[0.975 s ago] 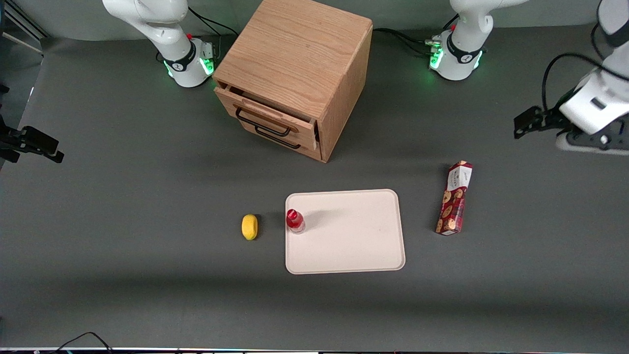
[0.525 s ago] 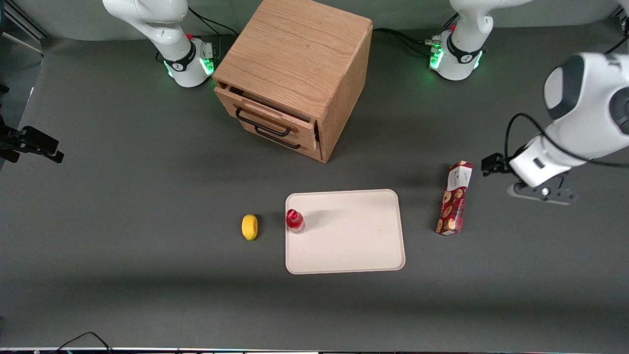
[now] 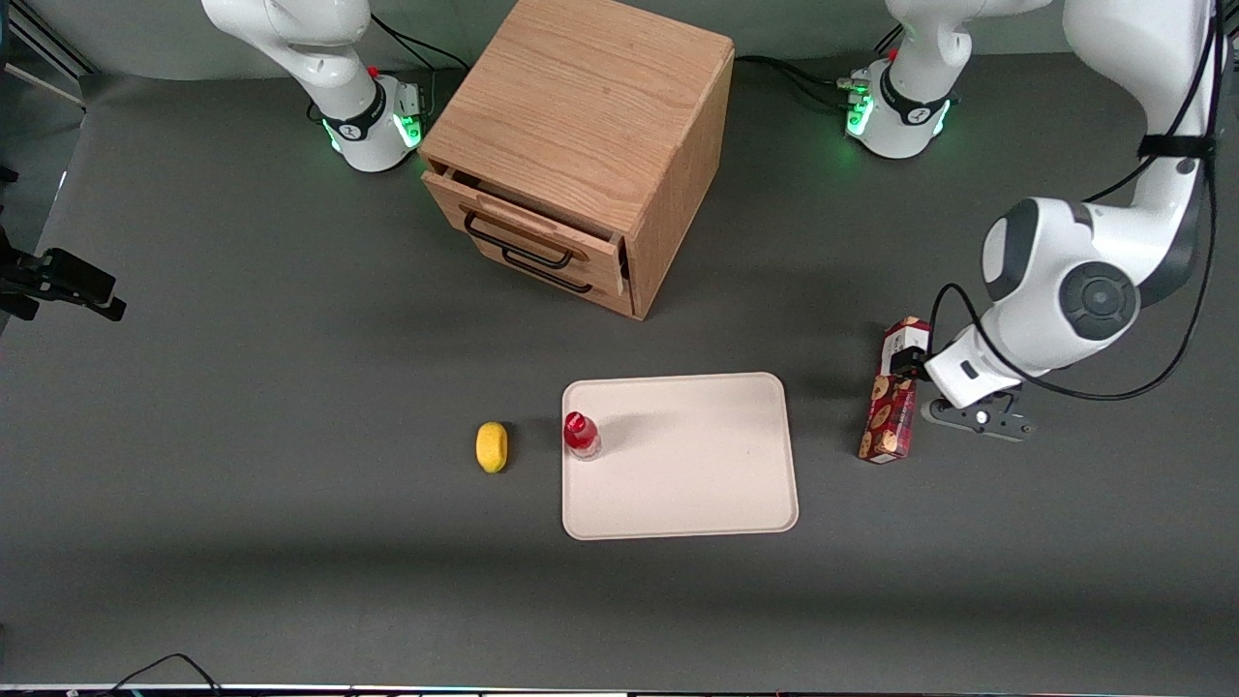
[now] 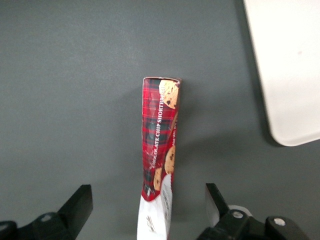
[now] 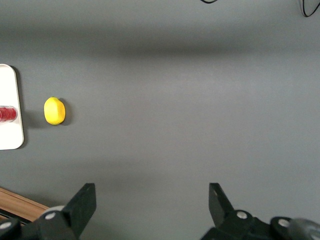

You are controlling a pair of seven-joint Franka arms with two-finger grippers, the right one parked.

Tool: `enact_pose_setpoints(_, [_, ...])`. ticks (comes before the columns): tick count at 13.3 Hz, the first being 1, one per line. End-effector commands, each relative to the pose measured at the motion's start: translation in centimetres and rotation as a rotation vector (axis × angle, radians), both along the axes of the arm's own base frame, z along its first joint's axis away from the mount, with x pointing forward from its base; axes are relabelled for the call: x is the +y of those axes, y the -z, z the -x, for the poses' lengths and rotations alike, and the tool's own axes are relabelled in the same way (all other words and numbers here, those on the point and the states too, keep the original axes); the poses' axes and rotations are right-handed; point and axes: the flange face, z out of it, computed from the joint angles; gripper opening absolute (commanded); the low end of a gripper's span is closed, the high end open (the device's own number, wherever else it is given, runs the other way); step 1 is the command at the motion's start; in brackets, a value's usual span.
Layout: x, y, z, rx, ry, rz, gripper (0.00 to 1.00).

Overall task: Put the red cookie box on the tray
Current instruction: 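Move the left gripper down toward the red plaid cookie box, then close the left gripper around the red plaid cookie box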

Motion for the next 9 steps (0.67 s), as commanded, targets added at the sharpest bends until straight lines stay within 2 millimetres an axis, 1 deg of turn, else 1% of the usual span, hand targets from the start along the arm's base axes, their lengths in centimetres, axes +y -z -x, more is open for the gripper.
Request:
enact_pose_setpoints(1, [-0.4, 2.7, 0.0, -0.025, 0.049, -0.018, 1.00])
enact_pose_setpoints(5, [-0.1, 7.7, 0.5, -0.047, 0.054, 0.000, 1.00])
enact_pose_setpoints(6, [-0.1, 8.5, 0.4, -0.062, 0.051, 0.007, 1.00])
enact_pose_setpoints(7, [0.5, 9.3, 0.5, -0.064, 0.041, 0.007, 1.00])
enact_pose_setpoints(8, [0.4, 9.8, 0.6, -0.061, 0.044, 0.009, 1.00])
enact_pose_setpoints(9, [0.4, 9.9, 0.7, -0.058, 0.044, 0.008, 0.86])
